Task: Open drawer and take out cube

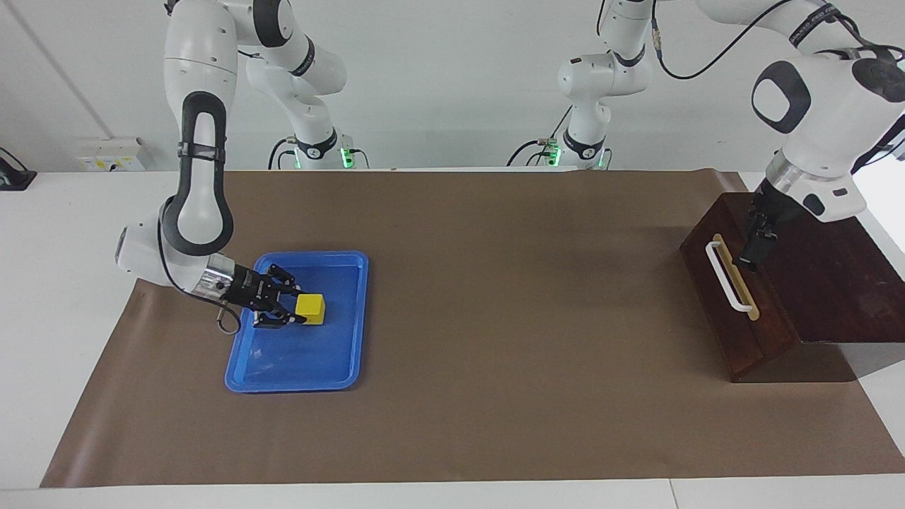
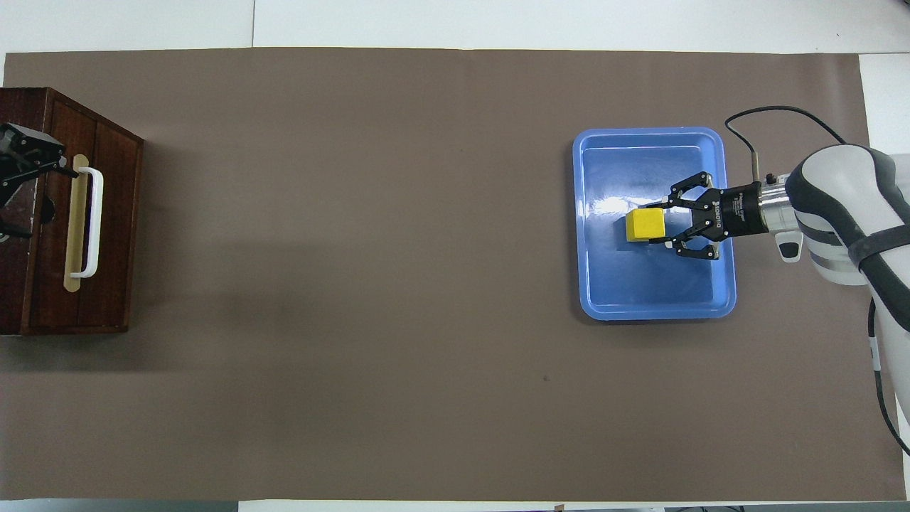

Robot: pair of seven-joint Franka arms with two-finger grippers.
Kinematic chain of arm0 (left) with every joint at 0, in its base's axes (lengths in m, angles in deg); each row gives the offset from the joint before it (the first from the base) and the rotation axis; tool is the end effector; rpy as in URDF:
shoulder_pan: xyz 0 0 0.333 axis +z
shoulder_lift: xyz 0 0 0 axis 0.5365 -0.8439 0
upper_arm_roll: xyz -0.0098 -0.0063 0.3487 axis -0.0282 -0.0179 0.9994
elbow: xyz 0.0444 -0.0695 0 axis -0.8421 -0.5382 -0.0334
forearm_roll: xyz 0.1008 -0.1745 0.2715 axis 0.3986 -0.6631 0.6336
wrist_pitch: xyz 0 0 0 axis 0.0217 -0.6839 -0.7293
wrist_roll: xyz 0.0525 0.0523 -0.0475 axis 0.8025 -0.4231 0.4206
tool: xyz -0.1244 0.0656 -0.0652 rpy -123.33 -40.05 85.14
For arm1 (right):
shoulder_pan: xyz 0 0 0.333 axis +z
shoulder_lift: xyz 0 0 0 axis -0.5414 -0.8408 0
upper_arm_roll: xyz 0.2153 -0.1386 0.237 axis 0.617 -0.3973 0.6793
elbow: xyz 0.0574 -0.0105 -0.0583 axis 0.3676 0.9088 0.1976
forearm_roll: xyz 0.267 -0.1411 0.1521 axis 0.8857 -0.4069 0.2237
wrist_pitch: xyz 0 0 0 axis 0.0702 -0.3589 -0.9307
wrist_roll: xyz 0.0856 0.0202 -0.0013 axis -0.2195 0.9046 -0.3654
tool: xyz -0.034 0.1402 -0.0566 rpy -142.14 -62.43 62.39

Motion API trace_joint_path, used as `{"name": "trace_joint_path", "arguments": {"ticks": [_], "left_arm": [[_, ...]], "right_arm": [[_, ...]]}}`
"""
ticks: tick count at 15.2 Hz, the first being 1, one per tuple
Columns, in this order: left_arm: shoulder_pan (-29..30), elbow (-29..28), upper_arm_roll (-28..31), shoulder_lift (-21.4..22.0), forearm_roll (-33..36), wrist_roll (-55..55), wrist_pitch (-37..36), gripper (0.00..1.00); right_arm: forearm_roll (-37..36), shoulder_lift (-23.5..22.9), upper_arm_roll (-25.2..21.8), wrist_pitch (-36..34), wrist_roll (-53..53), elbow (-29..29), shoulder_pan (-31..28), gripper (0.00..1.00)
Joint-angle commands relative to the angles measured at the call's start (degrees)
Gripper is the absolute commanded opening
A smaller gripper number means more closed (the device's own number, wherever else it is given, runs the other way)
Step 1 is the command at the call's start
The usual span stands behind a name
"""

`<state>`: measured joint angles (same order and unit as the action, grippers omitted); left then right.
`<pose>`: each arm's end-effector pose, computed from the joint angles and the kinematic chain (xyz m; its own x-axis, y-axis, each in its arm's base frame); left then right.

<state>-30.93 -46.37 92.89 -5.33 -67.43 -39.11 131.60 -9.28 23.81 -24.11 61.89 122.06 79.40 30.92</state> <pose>0.5302 0.0428 0.5450 0.6819 0.7310 0.0252 0.7311 -0.6822 0.0049 0.5692 -0.0097 0.3061 0.0233 -0.7143 -0.6995 -0.9997 -0.0211 -0.0119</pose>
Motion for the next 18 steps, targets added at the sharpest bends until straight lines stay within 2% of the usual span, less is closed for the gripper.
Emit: {"name": "trace_joint_path", "arguments": {"ticks": [1,3,5,10,11,13,14,18], "left_arm": [[0.24,1.14,-0.03,2.79,-1.39,-17.1,-8.43,1.0],[0.68,0.88,0.14,3.76,-1.39,-28.97,-11.17,1.0],[0.07,1.23,0.41,3.5,-1.3,-36.3,-11.44,1.0],[0.15,5.88,-2.58,2.01,-1.83,-38.35,-14.87,1.0],[0.24,6.32,-2.58,1.92,-1.83,-38.43,-14.7,1.0],[0.24,4.67,-3.1,2.62,-2.44,-39.83,-11.9,1.0],[0.24,4.75,-3.54,2.71,-2.36,-40.45,-12.75,1.0],[0.24,4.75,-4.16,2.71,-2.27,-42.92,-12.85,1.0]], "right_arm": [[-0.69,2.4,-0.13,0.45,-2.3,2.69,-0.34,0.0],[-0.69,2.66,-0.91,0.45,-3.61,3.74,-0.34,0.0],[-0.69,2.66,-1.53,0.27,-4.41,3.83,-0.34,0.0],[-0.87,2.66,-1.89,0.8,-5.02,4.18,-0.08,0.0],[-1.39,2.66,-1.89,1.06,-5.11,4.18,0.27,0.16],[-3.76,2.58,-1.89,1.33,-5.2,4.1,0.54,0.75],[-4.72,2.58,-1.89,0.98,-5.2,3.66,0.54,0.88],[-5.0,2.93,-1.97,-0.51,-4.67,2.78,0.27,0.96]]}}
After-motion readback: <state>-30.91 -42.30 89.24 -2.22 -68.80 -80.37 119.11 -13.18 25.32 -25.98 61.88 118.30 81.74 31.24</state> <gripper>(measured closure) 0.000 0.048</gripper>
